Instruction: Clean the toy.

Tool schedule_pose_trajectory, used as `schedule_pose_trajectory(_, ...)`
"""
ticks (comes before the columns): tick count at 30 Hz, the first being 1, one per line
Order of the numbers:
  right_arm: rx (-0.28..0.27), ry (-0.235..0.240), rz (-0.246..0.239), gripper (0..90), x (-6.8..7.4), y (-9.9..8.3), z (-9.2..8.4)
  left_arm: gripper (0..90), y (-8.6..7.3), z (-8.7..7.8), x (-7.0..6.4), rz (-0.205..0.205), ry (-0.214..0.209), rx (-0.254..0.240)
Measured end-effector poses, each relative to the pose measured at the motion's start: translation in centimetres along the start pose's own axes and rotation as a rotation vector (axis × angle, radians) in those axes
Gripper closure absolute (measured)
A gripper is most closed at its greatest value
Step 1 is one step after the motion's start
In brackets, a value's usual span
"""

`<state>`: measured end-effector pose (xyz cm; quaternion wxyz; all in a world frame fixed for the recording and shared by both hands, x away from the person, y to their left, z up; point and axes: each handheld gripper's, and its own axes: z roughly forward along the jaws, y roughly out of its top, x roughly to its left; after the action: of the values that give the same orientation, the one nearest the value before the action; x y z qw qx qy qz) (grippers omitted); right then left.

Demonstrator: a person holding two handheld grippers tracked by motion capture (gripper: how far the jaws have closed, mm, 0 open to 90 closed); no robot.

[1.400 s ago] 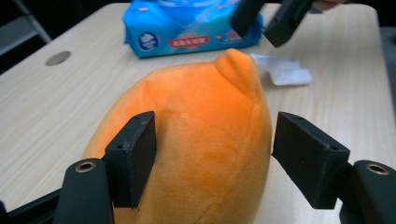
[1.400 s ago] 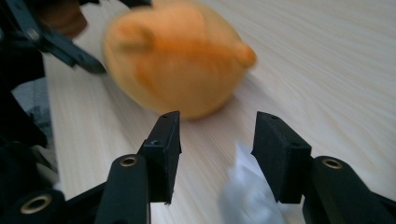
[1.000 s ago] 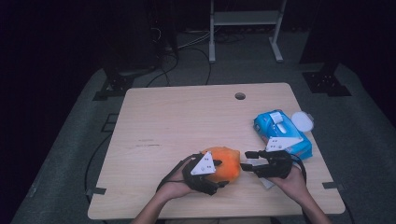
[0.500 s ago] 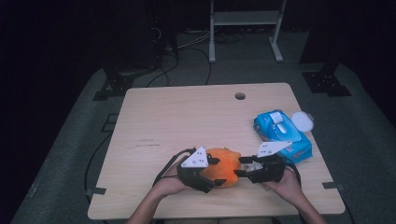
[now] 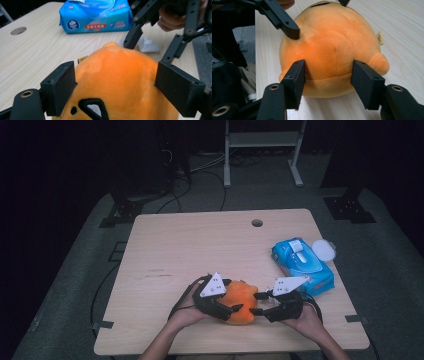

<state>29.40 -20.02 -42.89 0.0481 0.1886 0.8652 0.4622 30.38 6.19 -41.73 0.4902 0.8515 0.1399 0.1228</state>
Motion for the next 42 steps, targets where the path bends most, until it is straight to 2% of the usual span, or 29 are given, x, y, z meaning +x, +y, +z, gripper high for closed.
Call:
schedule_pose_trajectory(3, 0.003, 0.001, 0.003, 43.1, 0.0, -0.1, 0.0, 16.5, -0.3, 0.3, 0.1, -0.031, -0.009, 0.001)
schedule_pose_trajectory(7, 0.020, 0.002, -0.004, 42.1, -0.1, -0.1, 0.0, 19.0, -0.8, 0.7, -0.1, -0.047, -0.012, 0.025)
schedule_pose_trajectory(10, 0.023, 0.009, 0.021, 39.7, -0.4, -0.2, -0.4, 24.2, -1.2, 1.0, -0.1, -0.057, -0.010, 0.039)
schedule_pose_trajectory(14, -0.019, 0.010, 0.062, 39.5, -1.0, -0.5, -1.4, 27.9, -1.3, 1.0, -0.1, -0.060, 0.000, 0.044)
schedule_pose_trajectory(18, -0.052, -0.010, 0.083, 39.4, -1.5, -0.7, -2.2, 28.9, -1.2, 1.1, -0.2, -0.057, 0.012, 0.045)
schedule_pose_trajectory(24, -0.059, -0.017, 0.103, 39.4, -1.9, -1.0, -2.3, 36.0, -1.2, 1.1, -0.3, -0.045, 0.025, 0.056)
schedule_pose_trajectory(30, -0.061, -0.028, 0.102, 39.4, -1.9, -1.0, -2.4, 44.4, -0.8, 1.0, -0.7, -0.060, 0.049, 0.043)
schedule_pose_trajectory(34, -0.068, -0.037, 0.110, 39.4, -2.1, -1.2, -2.6, 50.7, -0.6, 0.8, -0.7, -0.074, 0.042, 0.032)
schedule_pose_trajectory(42, -0.102, -0.049, 0.134, 39.4, -2.5, -1.4, -3.2, 55.3, -0.1, 0.2, -0.5, -0.091, 0.052, 0.002)
